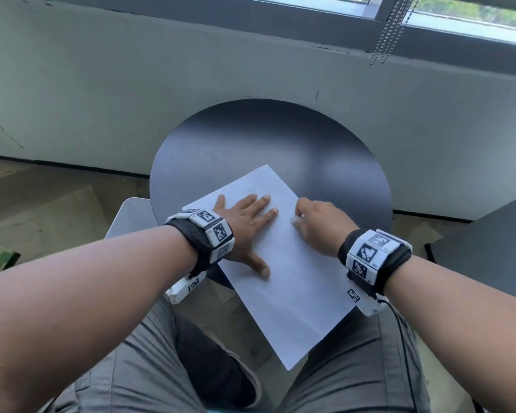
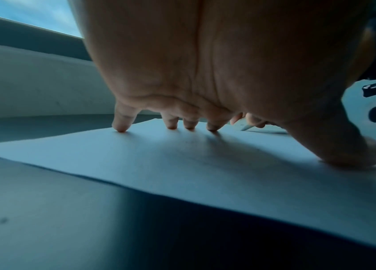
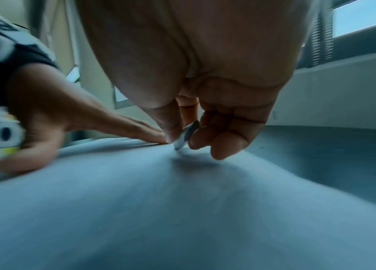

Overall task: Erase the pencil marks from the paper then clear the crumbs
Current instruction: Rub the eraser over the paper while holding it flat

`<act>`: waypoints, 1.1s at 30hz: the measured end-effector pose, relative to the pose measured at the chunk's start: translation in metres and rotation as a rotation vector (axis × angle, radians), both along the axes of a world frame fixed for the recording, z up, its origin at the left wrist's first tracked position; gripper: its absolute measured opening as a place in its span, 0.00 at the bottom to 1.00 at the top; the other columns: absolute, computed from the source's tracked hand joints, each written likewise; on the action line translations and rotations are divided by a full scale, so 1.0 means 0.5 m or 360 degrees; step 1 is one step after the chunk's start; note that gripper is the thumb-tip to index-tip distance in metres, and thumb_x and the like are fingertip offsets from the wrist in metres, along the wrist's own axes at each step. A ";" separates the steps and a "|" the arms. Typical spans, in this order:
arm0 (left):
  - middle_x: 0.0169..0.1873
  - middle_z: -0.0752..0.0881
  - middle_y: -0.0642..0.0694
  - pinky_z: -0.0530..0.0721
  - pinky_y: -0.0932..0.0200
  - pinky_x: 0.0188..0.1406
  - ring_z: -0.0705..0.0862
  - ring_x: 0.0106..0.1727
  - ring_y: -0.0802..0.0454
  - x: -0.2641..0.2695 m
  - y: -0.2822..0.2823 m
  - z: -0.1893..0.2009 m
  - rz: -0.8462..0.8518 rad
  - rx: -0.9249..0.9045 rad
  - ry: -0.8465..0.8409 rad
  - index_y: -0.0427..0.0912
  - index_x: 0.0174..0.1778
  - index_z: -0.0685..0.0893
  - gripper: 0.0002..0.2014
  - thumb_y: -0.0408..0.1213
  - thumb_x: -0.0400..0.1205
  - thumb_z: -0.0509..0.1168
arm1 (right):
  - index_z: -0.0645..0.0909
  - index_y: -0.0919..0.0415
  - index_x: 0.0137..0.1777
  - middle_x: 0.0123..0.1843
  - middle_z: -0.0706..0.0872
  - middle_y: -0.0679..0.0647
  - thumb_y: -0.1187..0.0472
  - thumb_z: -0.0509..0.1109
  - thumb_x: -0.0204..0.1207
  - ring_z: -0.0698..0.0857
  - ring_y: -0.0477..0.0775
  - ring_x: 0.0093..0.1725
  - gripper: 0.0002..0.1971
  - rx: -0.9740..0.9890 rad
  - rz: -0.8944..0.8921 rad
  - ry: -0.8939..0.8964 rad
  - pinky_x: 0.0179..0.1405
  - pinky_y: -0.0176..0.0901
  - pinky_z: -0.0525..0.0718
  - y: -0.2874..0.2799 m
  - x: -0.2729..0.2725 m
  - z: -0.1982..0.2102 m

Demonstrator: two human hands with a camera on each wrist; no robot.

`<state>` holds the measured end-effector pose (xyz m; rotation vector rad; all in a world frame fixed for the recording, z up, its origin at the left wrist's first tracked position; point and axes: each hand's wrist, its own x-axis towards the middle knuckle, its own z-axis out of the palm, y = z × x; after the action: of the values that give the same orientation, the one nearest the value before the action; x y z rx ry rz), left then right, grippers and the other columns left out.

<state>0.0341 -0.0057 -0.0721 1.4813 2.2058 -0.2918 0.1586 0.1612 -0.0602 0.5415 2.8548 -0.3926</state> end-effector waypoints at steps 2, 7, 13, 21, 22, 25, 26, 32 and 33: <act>0.86 0.31 0.53 0.46 0.21 0.79 0.33 0.87 0.49 0.007 0.002 -0.005 0.0011 0.0017 -0.0001 0.56 0.87 0.35 0.70 0.85 0.58 0.64 | 0.72 0.56 0.60 0.53 0.80 0.58 0.50 0.56 0.85 0.80 0.63 0.54 0.12 -0.0027 0.0284 -0.0019 0.51 0.52 0.79 -0.043 0.018 0.000; 0.86 0.31 0.52 0.46 0.20 0.78 0.32 0.87 0.48 -0.001 0.003 -0.007 -0.0011 0.0008 0.0032 0.57 0.87 0.34 0.71 0.85 0.57 0.65 | 0.73 0.57 0.59 0.54 0.81 0.59 0.49 0.58 0.85 0.80 0.64 0.54 0.13 0.0027 0.0237 -0.0059 0.50 0.51 0.79 -0.009 -0.003 0.005; 0.86 0.30 0.52 0.45 0.19 0.77 0.31 0.87 0.48 -0.006 0.007 -0.013 -0.0014 -0.0011 0.0046 0.57 0.86 0.33 0.71 0.85 0.55 0.64 | 0.70 0.56 0.60 0.51 0.79 0.57 0.54 0.57 0.85 0.80 0.64 0.51 0.09 -0.0024 0.0511 -0.0119 0.45 0.51 0.76 -0.063 0.023 -0.004; 0.86 0.29 0.53 0.46 0.16 0.76 0.31 0.87 0.48 -0.005 0.005 -0.008 -0.0008 -0.0033 0.0038 0.58 0.86 0.32 0.71 0.85 0.56 0.64 | 0.68 0.57 0.54 0.53 0.81 0.60 0.52 0.56 0.85 0.78 0.64 0.46 0.08 0.0112 0.0231 -0.0070 0.44 0.51 0.78 -0.036 0.001 0.001; 0.85 0.29 0.53 0.46 0.16 0.75 0.31 0.86 0.48 -0.005 0.006 -0.009 -0.0003 -0.0034 0.0034 0.58 0.86 0.32 0.71 0.85 0.56 0.64 | 0.69 0.56 0.58 0.52 0.80 0.59 0.54 0.57 0.85 0.78 0.63 0.48 0.07 0.0043 0.0389 -0.0096 0.45 0.51 0.77 -0.056 0.010 -0.002; 0.85 0.28 0.53 0.45 0.16 0.75 0.30 0.86 0.49 -0.006 0.006 -0.010 -0.0005 -0.0034 0.0020 0.58 0.86 0.31 0.71 0.85 0.56 0.64 | 0.70 0.51 0.55 0.51 0.79 0.54 0.51 0.58 0.83 0.79 0.61 0.50 0.06 -0.0098 0.0641 -0.0215 0.48 0.54 0.79 -0.073 0.030 -0.001; 0.85 0.28 0.53 0.46 0.16 0.75 0.30 0.86 0.49 -0.005 0.005 -0.010 -0.0003 -0.0031 0.0014 0.59 0.86 0.32 0.71 0.85 0.56 0.64 | 0.68 0.51 0.55 0.52 0.80 0.54 0.49 0.56 0.84 0.80 0.63 0.50 0.07 -0.0001 0.0551 -0.0186 0.49 0.55 0.80 -0.057 0.020 -0.002; 0.85 0.29 0.54 0.45 0.15 0.75 0.30 0.86 0.49 -0.007 0.006 -0.015 0.0010 -0.0014 0.0018 0.59 0.86 0.32 0.71 0.85 0.56 0.64 | 0.64 0.53 0.54 0.50 0.79 0.56 0.52 0.55 0.85 0.80 0.65 0.47 0.06 0.0033 0.0380 -0.0082 0.46 0.55 0.80 -0.065 0.022 -0.009; 0.85 0.28 0.54 0.45 0.15 0.75 0.30 0.86 0.49 -0.007 0.006 -0.015 0.0006 -0.0012 0.0021 0.59 0.86 0.32 0.71 0.86 0.56 0.64 | 0.66 0.52 0.55 0.50 0.78 0.54 0.53 0.57 0.84 0.81 0.64 0.49 0.05 -0.0042 0.0563 -0.0123 0.46 0.55 0.80 -0.088 0.033 -0.010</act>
<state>0.0308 -0.0027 -0.0794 1.4753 2.2150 -0.3094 0.1753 0.1170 -0.0653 0.0402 2.7880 -0.3365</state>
